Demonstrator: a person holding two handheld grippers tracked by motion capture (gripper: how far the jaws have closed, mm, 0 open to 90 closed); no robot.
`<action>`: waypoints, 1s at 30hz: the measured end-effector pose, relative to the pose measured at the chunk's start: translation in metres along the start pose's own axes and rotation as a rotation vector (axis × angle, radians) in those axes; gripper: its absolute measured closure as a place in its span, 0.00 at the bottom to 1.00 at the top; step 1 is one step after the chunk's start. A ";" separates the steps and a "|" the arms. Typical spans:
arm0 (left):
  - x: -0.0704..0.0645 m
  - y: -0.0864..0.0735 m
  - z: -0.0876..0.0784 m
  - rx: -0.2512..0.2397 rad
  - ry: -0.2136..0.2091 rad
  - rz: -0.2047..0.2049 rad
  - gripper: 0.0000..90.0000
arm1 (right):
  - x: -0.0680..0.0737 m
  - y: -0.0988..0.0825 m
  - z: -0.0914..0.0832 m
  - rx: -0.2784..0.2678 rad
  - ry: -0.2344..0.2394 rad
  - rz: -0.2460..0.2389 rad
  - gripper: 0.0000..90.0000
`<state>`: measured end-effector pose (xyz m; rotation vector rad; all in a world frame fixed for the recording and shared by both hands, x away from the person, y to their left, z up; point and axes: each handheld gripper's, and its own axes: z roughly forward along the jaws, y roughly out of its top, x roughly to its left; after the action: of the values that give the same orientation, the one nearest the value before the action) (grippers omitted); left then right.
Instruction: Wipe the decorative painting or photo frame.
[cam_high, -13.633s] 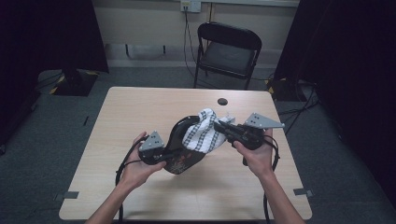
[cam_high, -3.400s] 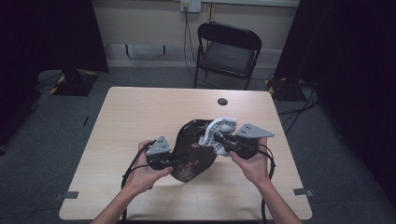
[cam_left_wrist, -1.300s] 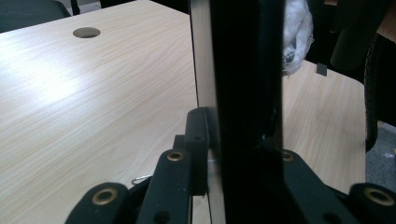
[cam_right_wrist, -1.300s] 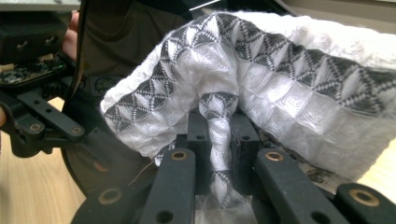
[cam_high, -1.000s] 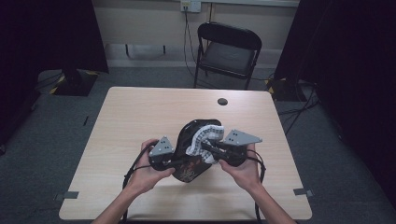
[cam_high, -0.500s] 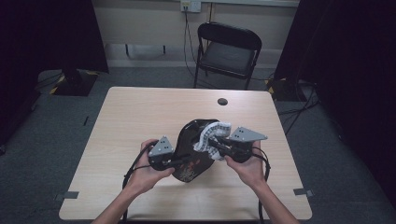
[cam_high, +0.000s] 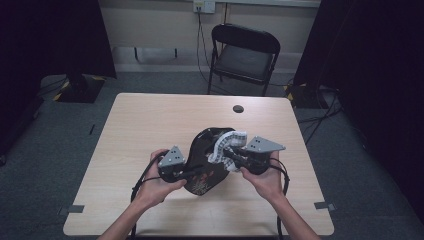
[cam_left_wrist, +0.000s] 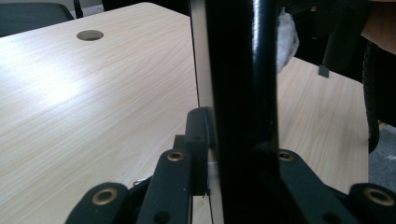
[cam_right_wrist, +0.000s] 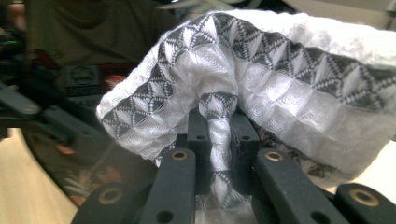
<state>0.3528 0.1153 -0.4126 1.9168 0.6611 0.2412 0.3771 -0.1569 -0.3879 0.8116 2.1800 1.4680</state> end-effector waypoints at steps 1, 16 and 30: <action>0.000 0.000 0.000 0.000 0.000 -0.002 0.86 | -0.006 -0.002 -0.001 0.009 -0.024 0.013 0.91; 0.000 0.000 0.000 0.001 0.000 -0.006 0.86 | -0.010 -0.012 0.002 0.052 -0.015 0.015 0.91; 0.000 0.004 -0.008 0.007 -0.014 -0.010 0.83 | -0.016 -0.018 0.002 0.052 -0.029 0.036 0.91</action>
<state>0.3503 0.1200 -0.4052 1.9200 0.6635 0.2195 0.3858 -0.1714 -0.4052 0.8892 2.2014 1.4128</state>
